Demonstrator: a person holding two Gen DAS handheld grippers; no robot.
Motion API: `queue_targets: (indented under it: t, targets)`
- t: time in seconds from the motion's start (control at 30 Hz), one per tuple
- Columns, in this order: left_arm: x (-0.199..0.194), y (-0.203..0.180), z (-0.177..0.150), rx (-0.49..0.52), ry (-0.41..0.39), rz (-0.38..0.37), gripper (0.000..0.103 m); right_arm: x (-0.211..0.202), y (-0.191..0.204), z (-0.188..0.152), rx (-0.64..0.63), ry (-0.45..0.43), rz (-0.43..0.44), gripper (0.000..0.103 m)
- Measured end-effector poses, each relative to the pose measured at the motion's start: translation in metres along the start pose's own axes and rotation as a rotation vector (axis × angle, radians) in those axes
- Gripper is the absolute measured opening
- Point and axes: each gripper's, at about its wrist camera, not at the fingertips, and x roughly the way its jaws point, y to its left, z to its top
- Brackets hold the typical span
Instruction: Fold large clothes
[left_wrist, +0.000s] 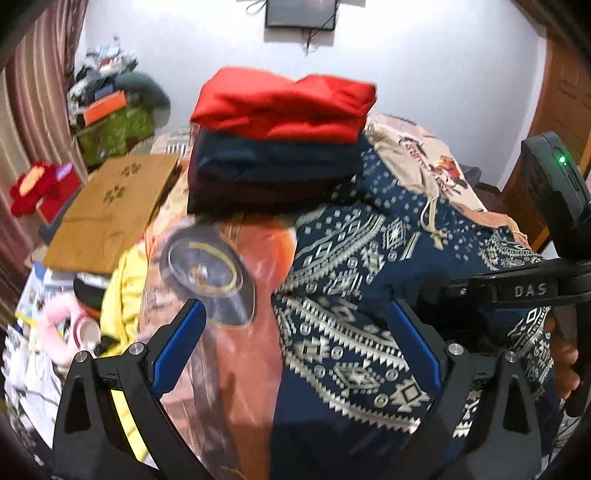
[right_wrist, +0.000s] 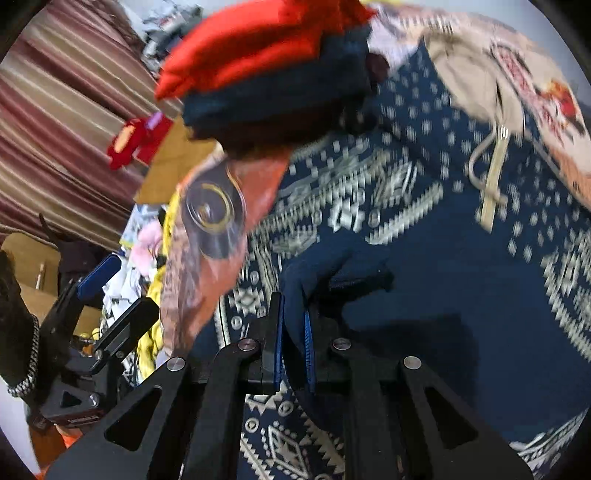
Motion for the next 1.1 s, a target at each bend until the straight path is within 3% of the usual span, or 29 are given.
queue_targets:
  t: [0.1,0.13,0.37,0.47,0.6,0.73,0.83,0.9,0.97,1.0,1.1]
  targets:
    - [0.007,0.004,-0.009,-0.035,0.044,-0.023,0.099,-0.005,0.002,-0.001,0.008,0.029,0.013,0.040]
    - [0.009,0.004,-0.010,-0.043,0.054,-0.033,0.099,-0.011,0.002,-0.001,0.000,0.011,0.014,0.043]
    - [0.015,-0.014,-0.006,-0.047,0.095,-0.112,0.099,-0.073,-0.007,-0.009,-0.051,-0.121,-0.030,0.044]
    - [0.017,-0.034,0.004,-0.009,0.098,-0.139,0.099,-0.098,-0.026,-0.016,-0.042,-0.207,-0.114,0.056]
    - [0.028,-0.065,0.018,0.040,0.135,-0.213,0.099,-0.129,-0.061,-0.028,0.001,-0.292,-0.236,0.057]
    - [0.057,-0.094,0.024,0.033,0.246,-0.289,0.099,-0.154,-0.101,-0.040,0.070,-0.340,-0.360,0.057]
    - [0.083,-0.108,0.019,0.056,0.304,-0.247,0.099,-0.166,-0.131,-0.053,0.134,-0.351,-0.403,0.057]
    - [0.099,-0.111,0.015,0.065,0.329,-0.193,0.088,-0.168,-0.148,-0.059,0.175,-0.347,-0.400,0.057]
    - [0.113,-0.112,0.010,0.062,0.361,-0.166,0.064,-0.166,-0.163,-0.067,0.210,-0.336,-0.405,0.057]
    - [0.118,-0.110,0.007,0.049,0.371,-0.159,0.060,-0.163,-0.169,-0.071,0.223,-0.329,-0.409,0.057]
    - [0.115,-0.105,0.010,0.034,0.344,-0.146,0.031,-0.154,-0.185,-0.081,0.254,-0.304,-0.403,0.057]
